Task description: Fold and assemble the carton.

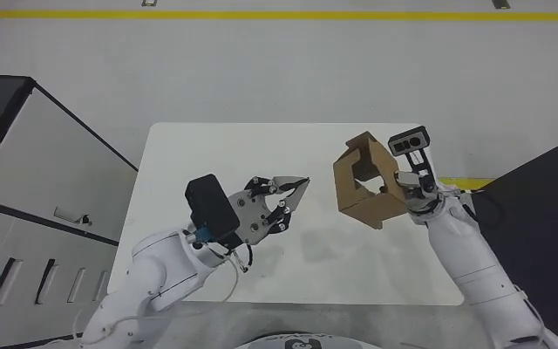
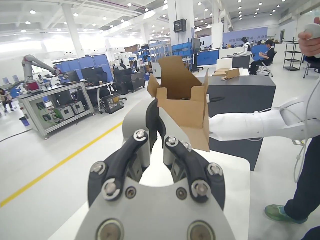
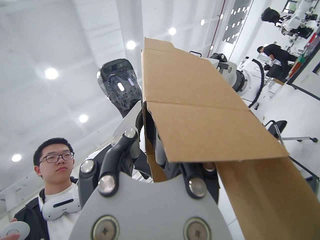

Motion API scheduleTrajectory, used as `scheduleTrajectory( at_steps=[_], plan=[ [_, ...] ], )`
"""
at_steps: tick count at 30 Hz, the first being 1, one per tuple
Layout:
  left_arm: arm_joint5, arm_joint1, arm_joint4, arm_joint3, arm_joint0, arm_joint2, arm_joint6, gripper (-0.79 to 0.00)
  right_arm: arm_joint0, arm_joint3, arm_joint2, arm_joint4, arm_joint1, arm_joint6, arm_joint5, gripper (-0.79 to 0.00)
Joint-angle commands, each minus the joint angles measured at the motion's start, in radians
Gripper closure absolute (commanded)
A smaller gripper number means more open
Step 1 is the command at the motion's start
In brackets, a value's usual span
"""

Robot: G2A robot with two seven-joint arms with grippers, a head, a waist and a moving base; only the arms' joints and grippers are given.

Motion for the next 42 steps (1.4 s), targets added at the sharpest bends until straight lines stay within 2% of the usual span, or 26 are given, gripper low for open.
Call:
scheduleTrajectory(
  at_steps=[1,13,24,42],
  plan=[
    [-0.011,0.000,0.001,0.000,-0.003,0.002,-0.010,0.000,0.003,0.001,-0.008,0.016,-0.006,-0.001,-0.003,0.000],
    [-0.023,-0.007,-0.003,0.004,-0.042,0.065,-0.020,0.000,-0.002,-0.041,-0.046,0.025,-0.033,-0.001,-0.006,0.000],
    [-0.046,-0.012,-0.008,0.018,-0.075,0.106,-0.049,0.000,-0.018,-0.058,-0.043,0.000,-0.034,-0.001,-0.006,0.000],
    [-0.045,-0.017,-0.003,0.029,-0.090,0.138,-0.069,0.000,-0.021,-0.075,-0.048,0.015,-0.038,-0.001,-0.006,0.000]
  ],
)
